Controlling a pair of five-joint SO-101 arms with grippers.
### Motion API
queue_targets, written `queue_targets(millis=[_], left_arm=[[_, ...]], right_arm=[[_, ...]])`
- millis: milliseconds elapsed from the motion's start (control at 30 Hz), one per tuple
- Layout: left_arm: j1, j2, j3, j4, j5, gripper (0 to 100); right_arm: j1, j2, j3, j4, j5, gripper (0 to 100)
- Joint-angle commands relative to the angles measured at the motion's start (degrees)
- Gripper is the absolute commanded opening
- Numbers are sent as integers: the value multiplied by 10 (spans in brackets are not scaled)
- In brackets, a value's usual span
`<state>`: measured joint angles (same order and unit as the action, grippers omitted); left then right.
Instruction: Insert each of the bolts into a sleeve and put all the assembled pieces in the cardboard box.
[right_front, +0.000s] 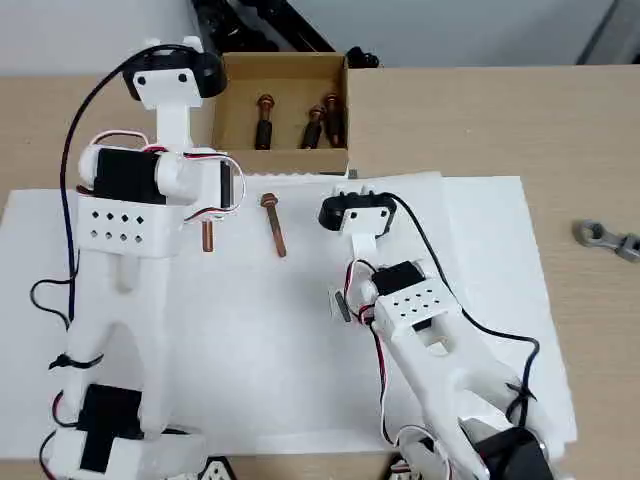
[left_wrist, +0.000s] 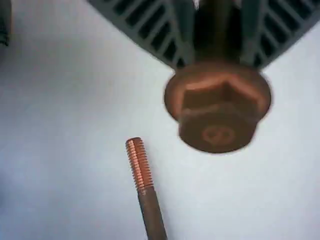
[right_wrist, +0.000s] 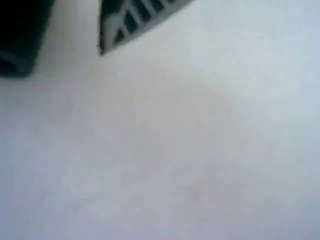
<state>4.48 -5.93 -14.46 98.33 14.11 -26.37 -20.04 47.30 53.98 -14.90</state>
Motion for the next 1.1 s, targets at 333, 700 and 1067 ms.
queue_targets(millis=[333,700,1067], left_arm=[[-1,-29,-3,-4,-5,6],[-1,-29,-3,-4,-5,6],[-1,-30,-3,-4,-5,6]], right_arm=[[6,-9,35,-10,6,204],[6,-10,44,-29,6,203],[4,-14,47,-47,112,1]])
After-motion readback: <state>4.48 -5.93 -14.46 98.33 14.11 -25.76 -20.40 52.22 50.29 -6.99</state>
